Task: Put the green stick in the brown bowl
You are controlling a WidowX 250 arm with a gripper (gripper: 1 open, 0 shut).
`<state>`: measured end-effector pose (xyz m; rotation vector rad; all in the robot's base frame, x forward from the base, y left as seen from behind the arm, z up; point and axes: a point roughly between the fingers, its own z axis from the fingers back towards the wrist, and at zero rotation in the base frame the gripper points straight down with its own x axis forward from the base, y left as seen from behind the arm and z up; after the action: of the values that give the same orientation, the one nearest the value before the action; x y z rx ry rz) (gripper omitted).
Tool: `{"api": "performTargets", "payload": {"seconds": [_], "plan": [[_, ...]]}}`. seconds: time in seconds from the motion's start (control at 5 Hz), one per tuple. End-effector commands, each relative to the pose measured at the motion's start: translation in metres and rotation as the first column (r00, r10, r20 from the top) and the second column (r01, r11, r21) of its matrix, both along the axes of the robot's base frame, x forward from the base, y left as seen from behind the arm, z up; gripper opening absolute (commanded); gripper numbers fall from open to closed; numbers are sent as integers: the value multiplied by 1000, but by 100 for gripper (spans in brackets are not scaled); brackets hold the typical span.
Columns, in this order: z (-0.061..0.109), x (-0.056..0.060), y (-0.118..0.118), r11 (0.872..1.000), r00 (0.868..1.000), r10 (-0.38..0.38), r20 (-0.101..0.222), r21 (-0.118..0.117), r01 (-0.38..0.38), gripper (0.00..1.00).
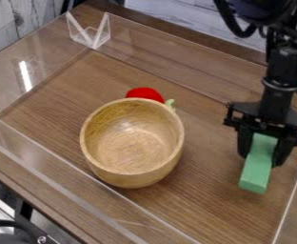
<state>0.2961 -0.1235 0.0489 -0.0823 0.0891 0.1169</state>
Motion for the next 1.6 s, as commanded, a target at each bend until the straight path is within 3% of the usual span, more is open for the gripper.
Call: {"api": "performTargets", "payload": {"seconds": [0.0,0.2,0.4,0.8,1.4], "plan": [[34,2,9,999,997,-32,75,-16,33,0],[63,-5,34,999,992,-49,119,-3,49,0],[74,-17,81,999,990,-36,137,7,35,0],[69,-41,172,996,989,85,125,10,-87,0],[56,-50,201,991,987,129,99,19,-131,0]]}}
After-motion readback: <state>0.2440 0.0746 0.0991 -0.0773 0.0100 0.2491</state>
